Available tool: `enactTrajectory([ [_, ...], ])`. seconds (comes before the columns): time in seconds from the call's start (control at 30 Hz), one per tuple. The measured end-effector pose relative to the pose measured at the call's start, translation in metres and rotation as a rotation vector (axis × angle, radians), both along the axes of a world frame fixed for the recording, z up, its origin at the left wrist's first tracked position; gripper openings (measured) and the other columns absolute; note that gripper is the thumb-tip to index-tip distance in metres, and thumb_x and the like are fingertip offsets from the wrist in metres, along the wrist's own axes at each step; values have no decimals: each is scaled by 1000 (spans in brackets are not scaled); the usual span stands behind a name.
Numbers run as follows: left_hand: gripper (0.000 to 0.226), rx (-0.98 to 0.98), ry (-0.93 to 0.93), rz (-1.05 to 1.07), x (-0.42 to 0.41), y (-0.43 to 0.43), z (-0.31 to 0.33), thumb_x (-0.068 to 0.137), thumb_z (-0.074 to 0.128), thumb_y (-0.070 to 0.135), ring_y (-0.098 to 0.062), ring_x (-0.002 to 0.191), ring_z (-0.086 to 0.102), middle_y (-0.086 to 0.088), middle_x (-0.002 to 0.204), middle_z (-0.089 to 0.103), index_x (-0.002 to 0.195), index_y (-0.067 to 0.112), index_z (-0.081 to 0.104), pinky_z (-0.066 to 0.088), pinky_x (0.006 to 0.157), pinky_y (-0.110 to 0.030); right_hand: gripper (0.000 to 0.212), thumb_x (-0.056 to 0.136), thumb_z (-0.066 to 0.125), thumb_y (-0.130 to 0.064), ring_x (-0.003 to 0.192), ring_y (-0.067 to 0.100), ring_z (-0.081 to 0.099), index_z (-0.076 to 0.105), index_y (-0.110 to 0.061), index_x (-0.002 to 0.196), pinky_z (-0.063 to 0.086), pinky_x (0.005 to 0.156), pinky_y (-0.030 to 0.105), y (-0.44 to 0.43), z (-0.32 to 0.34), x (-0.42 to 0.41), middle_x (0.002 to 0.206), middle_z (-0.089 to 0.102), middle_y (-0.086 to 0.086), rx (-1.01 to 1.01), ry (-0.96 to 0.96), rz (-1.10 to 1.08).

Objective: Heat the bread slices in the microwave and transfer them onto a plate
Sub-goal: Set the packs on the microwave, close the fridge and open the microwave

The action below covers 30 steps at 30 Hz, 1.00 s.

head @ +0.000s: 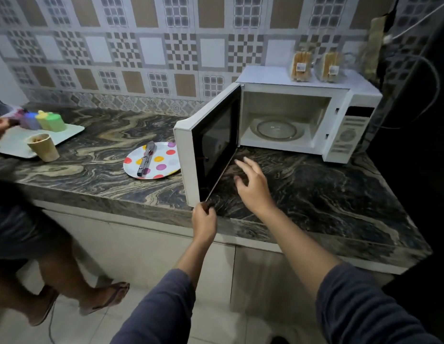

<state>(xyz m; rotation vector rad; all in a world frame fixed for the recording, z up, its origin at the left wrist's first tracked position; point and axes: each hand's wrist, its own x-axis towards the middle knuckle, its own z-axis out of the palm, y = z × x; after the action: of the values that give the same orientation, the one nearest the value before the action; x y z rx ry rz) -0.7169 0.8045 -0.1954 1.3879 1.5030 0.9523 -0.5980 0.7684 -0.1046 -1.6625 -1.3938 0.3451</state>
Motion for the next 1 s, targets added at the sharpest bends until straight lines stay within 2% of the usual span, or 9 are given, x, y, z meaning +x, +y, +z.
enactTrajectory([
  [0.17, 38, 16, -34, -124, 57, -3, 20, 94, 47, 12, -31, 117, 52, -19, 127, 55, 130, 0, 45, 39, 97, -31, 35, 93, 51, -10, 128, 22, 44, 56, -7, 127, 33, 105, 27, -20, 2, 54, 135, 49, 11, -49, -10, -113],
  [0.23, 38, 35, -34, -173, 82, 5, 31, 94, 46, 13, -30, 118, 51, -19, 128, 54, 130, 1, 45, 38, 99, -32, 31, 92, 53, -10, 120, 22, 50, 59, -6, 121, 38, 98, 24, -22, 7, 79, 128, 55, 11, -31, -4, -169],
  [0.3, 37, 71, -67, -207, 110, 17, 42, 93, 48, 13, -31, 117, 52, -18, 126, 55, 128, 0, 47, 39, 101, -34, 28, 91, 53, -9, 109, 20, 55, 61, -7, 118, 38, 86, 16, -20, 14, 105, 121, 58, 9, -25, 8, -227],
  [0.37, 35, 88, -121, -211, 138, 33, 57, 92, 50, 11, -32, 116, 53, -19, 122, 57, 125, -1, 49, 40, 101, -35, 27, 91, 53, -9, 104, 17, 56, 62, -7, 116, 37, 82, 14, -12, 23, 132, 119, 60, 8, -14, 18, -280],
  [0.47, 35, 162, -135, -268, 179, 62, 85, 92, 49, 12, -29, 114, 52, -16, 120, 57, 125, 0, 49, 38, 98, -31, 27, 91, 53, -10, 114, 22, 55, 63, -7, 115, 38, 91, 22, 7, 40, 176, 120, 61, 10, 6, -3, -337],
  [0.67, 33, 353, -123, -324, 258, 132, 152, 93, 47, 18, -27, 113, 52, -13, 120, 55, 121, 2, 52, 40, 98, -36, 29, 93, 50, -11, 123, 23, 50, 60, -8, 120, 39, 100, 29, 61, 87, 264, 125, 59, 9, 60, -11, -339],
  [0.83, 39, 455, -217, -306, 309, 186, 212, 94, 46, 17, -22, 119, 49, -10, 130, 51, 132, 6, 44, 40, 102, -35, 31, 94, 49, -11, 119, 19, 52, 57, -8, 123, 39, 96, 25, 104, 133, 327, 127, 58, 8, 123, 12, -357],
  [0.9, 39, 511, -186, -287, 325, 208, 227, 95, 45, 17, -23, 121, 47, -12, 133, 49, 133, 6, 42, 39, 105, -37, 32, 94, 48, -10, 119, 21, 52, 55, -8, 125, 39, 96, 25, 123, 146, 351, 129, 56, 9, 130, 5, -368],
  [1.0, 43, 503, -67, -268, 347, 236, 240, 96, 43, 19, -27, 127, 42, -15, 138, 44, 135, 3, 38, 34, 106, -36, 36, 93, 47, -12, 119, 26, 52, 51, -7, 129, 38, 85, 23, 148, 159, 381, 132, 54, 14, 79, 11, -413],
])
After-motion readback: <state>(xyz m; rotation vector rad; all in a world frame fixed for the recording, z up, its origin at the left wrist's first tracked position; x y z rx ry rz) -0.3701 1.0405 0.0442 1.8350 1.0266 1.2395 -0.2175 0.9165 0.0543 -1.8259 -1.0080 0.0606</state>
